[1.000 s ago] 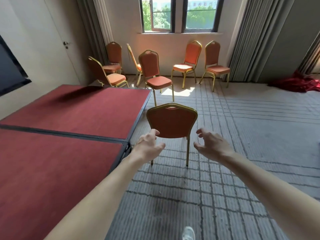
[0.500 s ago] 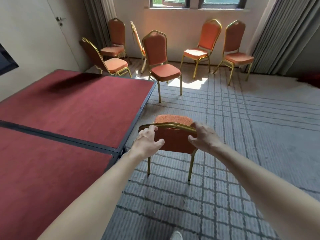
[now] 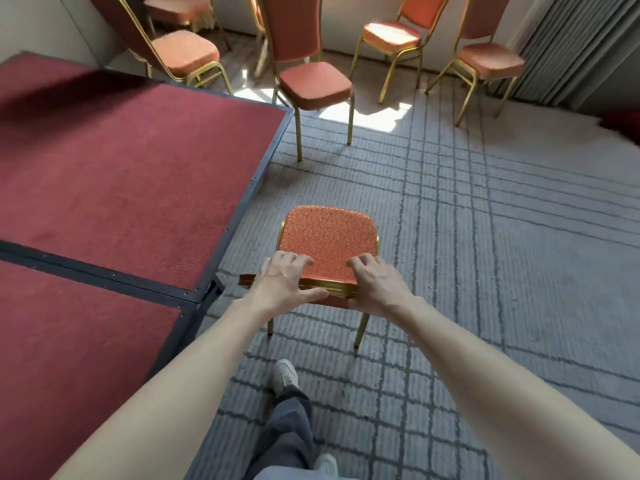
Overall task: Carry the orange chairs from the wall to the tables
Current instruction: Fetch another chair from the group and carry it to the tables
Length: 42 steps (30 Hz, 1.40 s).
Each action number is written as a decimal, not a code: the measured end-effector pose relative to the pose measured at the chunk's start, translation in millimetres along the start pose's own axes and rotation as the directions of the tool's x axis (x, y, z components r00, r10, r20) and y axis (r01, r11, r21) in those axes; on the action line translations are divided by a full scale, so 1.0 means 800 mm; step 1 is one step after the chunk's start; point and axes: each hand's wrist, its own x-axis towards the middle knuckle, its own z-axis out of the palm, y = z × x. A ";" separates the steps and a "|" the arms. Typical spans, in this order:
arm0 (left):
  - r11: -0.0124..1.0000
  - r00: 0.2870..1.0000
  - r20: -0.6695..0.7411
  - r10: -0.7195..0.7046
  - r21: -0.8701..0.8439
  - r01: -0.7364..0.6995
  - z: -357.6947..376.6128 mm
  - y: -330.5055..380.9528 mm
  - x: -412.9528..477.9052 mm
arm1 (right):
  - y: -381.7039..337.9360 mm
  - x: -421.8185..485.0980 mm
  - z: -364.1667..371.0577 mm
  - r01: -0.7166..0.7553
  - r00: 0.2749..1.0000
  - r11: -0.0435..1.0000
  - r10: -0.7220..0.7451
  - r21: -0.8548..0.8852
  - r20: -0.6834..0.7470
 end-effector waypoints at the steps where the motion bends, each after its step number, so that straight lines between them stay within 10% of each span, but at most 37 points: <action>1: 0.999 0.997 0.071 0.027 0.023 -0.029 -0.001 -0.010 0.017 | 0.006 0.015 -0.006 0.058 0.997 0.998 -0.056 -0.032 0.055; 6: 0.956 0.953 0.145 0.268 0.081 -0.281 -0.038 -0.031 0.098 | 0.028 0.073 -0.049 0.248 0.920 0.964 -0.202 -0.100 0.336; 11: 0.961 0.918 0.286 0.273 -0.119 -0.249 -0.089 -0.005 0.174 | 0.052 0.137 -0.125 0.198 0.931 0.978 -0.167 -0.065 0.325; 18: 0.952 0.954 -0.198 0.224 -0.166 -0.258 -0.132 0.025 0.284 | 0.115 0.227 -0.229 -0.015 0.995 0.989 0.000 0.148 0.096; 26: 0.999 0.870 -0.492 0.032 -0.015 -0.045 -0.180 0.061 0.423 | 0.140 0.345 -0.264 0.097 0.988 0.945 -0.052 0.312 -0.148; 35: 0.997 0.958 -0.281 0.063 -0.029 -0.074 -0.270 0.072 0.602 | 0.216 0.489 -0.336 0.066 0.977 0.934 0.011 0.352 -0.212; 42: 0.994 0.965 -0.245 0.094 -0.039 -0.106 -0.282 0.093 0.659 | 0.256 0.526 -0.377 0.004 1.000 0.896 -0.003 0.445 -0.003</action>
